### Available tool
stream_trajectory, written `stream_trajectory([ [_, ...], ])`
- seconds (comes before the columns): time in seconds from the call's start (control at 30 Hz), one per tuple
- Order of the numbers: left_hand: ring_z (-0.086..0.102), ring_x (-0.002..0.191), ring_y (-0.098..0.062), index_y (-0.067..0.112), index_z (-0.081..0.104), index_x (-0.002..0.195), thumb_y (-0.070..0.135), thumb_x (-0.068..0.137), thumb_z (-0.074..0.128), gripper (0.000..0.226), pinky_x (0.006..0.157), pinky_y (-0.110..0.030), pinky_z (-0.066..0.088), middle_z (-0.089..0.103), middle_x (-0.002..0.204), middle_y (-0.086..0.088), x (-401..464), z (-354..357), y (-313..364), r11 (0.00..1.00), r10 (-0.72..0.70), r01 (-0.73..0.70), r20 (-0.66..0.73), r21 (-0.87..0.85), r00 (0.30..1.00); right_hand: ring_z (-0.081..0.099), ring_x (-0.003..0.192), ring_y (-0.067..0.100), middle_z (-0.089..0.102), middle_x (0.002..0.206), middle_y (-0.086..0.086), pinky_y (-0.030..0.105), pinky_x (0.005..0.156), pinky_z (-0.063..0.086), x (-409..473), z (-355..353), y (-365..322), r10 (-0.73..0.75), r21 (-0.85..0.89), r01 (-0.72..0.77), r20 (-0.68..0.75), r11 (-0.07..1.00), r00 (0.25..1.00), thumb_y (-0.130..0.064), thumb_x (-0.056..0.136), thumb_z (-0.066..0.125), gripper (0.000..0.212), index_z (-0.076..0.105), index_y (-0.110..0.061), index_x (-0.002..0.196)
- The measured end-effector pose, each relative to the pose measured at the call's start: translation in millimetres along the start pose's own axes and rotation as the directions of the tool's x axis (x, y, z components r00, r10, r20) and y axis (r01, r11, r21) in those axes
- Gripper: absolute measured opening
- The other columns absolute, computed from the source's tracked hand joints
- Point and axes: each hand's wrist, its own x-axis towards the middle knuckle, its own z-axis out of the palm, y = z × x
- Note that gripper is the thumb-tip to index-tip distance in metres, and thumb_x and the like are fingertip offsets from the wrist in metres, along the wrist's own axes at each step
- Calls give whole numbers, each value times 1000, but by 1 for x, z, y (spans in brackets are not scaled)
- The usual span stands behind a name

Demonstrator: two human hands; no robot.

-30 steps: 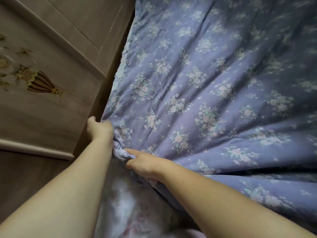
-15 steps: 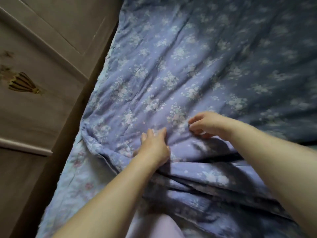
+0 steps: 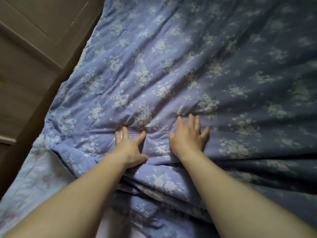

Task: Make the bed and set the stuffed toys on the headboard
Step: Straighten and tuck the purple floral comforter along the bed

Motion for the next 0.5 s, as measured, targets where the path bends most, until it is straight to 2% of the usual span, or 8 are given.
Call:
stream_trajectory([
  [0.17, -19, 142, -41, 53, 1, 143, 50, 80, 64, 90, 112, -59, 20, -25, 153, -17, 4, 3, 0, 999, -17, 18, -30, 28, 999, -12, 147, 21, -4, 160, 2, 51, 114, -11, 1, 29, -20, -24, 55, 30, -107, 998, 994, -32, 95, 36, 62, 12, -21, 151],
  [0.33, -21, 142, -37, 52, -1, 144, 48, 83, 61, 87, 107, -65, 23, -28, 153, -13, -2, 0, 6, 999, -32, 33, -8, 26, 999, 3, 148, 20, 13, 159, 4, 47, 113, -12, 2, 46, -25, -14, 97, 42, -270, 994, 963, -31, 86, 33, 65, 28, -16, 148],
  [0.5, -23, 142, -36, 52, -3, 144, 45, 86, 60, 86, 103, -70, 23, -30, 152, -9, -7, -7, 8, 1000, -26, 25, 55, 10, 998, -9, 147, 13, -1, 160, -4, 44, 117, -12, -4, 39, -21, -4, 43, 9, -113, 999, 994, -31, 95, 36, 61, 12, -26, 151],
])
